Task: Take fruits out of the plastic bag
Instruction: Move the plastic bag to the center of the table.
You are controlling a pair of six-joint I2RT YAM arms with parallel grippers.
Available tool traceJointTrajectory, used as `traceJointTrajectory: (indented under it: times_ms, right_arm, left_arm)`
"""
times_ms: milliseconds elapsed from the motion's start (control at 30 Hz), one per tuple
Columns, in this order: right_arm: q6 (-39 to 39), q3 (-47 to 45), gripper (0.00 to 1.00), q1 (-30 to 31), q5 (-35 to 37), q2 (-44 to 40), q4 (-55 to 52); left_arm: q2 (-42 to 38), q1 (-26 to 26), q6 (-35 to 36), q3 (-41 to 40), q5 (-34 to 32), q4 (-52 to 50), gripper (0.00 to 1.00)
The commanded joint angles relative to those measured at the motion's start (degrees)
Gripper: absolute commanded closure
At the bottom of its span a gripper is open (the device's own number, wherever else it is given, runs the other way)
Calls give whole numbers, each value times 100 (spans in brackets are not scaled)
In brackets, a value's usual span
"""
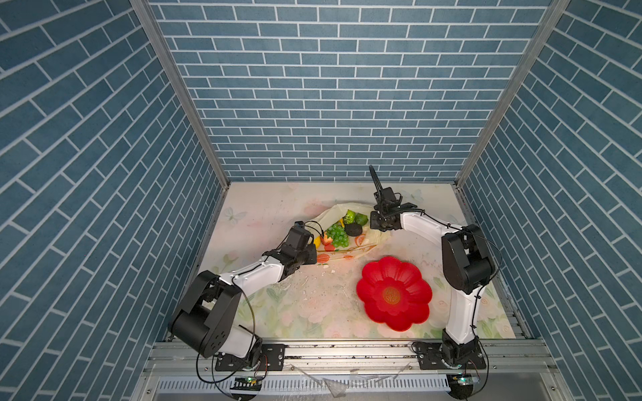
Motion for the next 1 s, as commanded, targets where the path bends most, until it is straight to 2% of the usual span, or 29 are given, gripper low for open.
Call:
traceJointTrajectory:
  times_ms: [0, 100, 367, 467, 567, 667, 967]
  right_arm:
    - [153, -285, 100, 53, -166, -330, 267]
    - [162, -431, 100, 51, -229, -413, 404]
    - [153, -567, 100, 53, -431, -493, 535]
    - [137, -577, 100, 49, -451, -527, 546]
    - [135, -576, 100, 53, -456, -554, 547]
    - [144, -579, 100, 56, -461, -581, 564]
    - [257, -559, 100, 93, -576, -642, 621]
  left_arm:
    - [-179, -358, -298, -67, -269, -281, 83]
    - [-364, -626, -323, -45, -551, -675, 66]
    - [-1376, -624, -278, -67, -1027, -1641, 27]
    - [-1822, -626, -37, -3, -1162, -2092, 16]
    - [-1900, -626, 346, 518, -1366, -2806, 8]
    - [-1486, -629, 700, 1314, -1591, -3436, 1]
    - [989, -796, 1564, 3366, -2211, -4019, 1]
